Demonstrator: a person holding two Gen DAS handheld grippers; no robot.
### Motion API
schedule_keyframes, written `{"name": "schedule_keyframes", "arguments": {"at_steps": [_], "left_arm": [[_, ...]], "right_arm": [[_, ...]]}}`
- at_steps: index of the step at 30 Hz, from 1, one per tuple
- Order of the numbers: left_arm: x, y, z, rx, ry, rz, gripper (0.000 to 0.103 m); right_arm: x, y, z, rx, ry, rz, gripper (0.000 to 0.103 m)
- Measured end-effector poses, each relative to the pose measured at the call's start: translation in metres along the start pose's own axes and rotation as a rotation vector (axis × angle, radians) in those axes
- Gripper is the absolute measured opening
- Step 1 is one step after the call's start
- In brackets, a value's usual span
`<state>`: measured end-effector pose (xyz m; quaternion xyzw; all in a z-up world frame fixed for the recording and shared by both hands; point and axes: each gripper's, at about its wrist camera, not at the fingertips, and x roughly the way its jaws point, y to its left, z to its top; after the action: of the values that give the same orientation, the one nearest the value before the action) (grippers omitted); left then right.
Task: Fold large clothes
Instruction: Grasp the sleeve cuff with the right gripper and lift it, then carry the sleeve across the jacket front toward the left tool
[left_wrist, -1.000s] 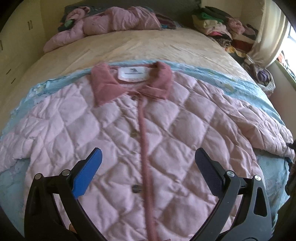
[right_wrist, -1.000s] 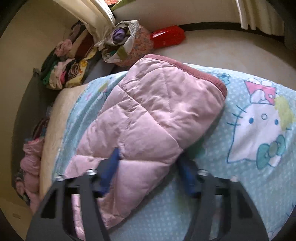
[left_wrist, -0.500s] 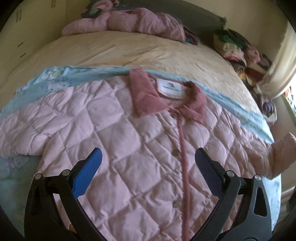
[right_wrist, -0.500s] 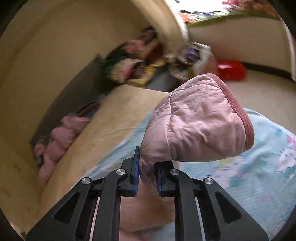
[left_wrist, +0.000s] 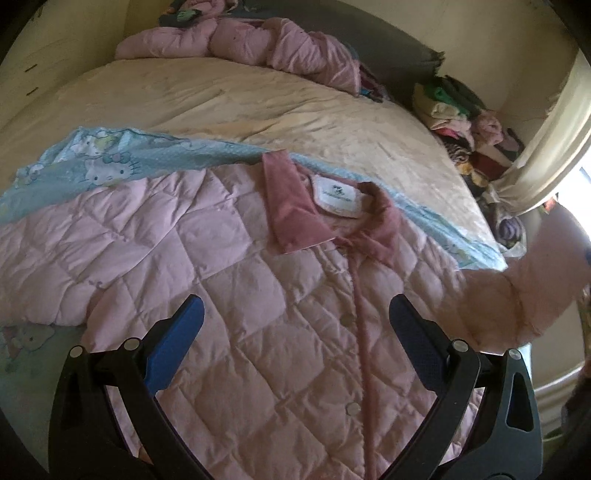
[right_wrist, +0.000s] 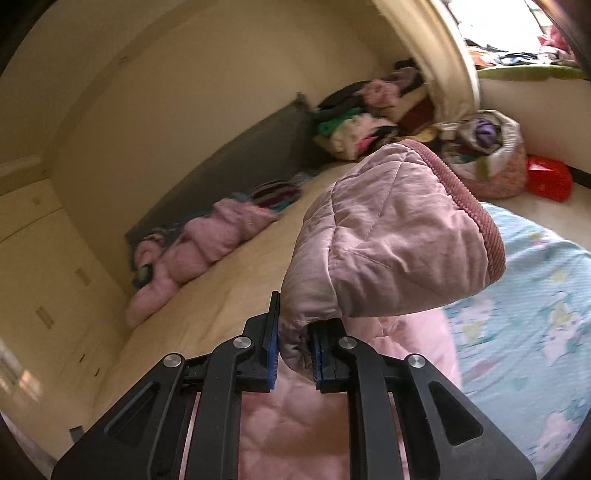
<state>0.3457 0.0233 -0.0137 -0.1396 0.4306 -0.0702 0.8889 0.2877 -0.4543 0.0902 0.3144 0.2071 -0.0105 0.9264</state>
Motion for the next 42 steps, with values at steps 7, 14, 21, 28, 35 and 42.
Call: {"name": "schedule_keyframes", "arguments": {"at_steps": [7,14,21,28,35,42], "left_arm": [[-0.019,0.013,0.004,-0.015,-0.02,-0.081,0.094],[-0.029,0.038,0.006,-0.07,-0.014,-0.168,0.094],[-0.02,0.068,0.001,-0.198,0.051,-0.356,0.094],[-0.005,0.081,-0.004,-0.238,0.086,-0.337,0.094],[0.009,0.076,-0.011,-0.219,0.124,-0.291,0.094],[0.01,0.086,-0.012,-0.264,0.121,-0.299,0.094]], "right_arm": [[0.019,0.065,-0.029,-0.073,0.062,0.083,0.013],[0.042,0.107,-0.072,-0.117,0.125,0.112,0.013],[0.068,0.123,-0.121,-0.114,0.195,0.124,0.013],[0.097,0.125,-0.183,-0.122,0.306,0.1,0.013],[0.113,0.118,-0.228,-0.099,0.436,0.136,0.036],[0.076,0.104,-0.221,-0.015,0.325,0.115,0.065]]}}
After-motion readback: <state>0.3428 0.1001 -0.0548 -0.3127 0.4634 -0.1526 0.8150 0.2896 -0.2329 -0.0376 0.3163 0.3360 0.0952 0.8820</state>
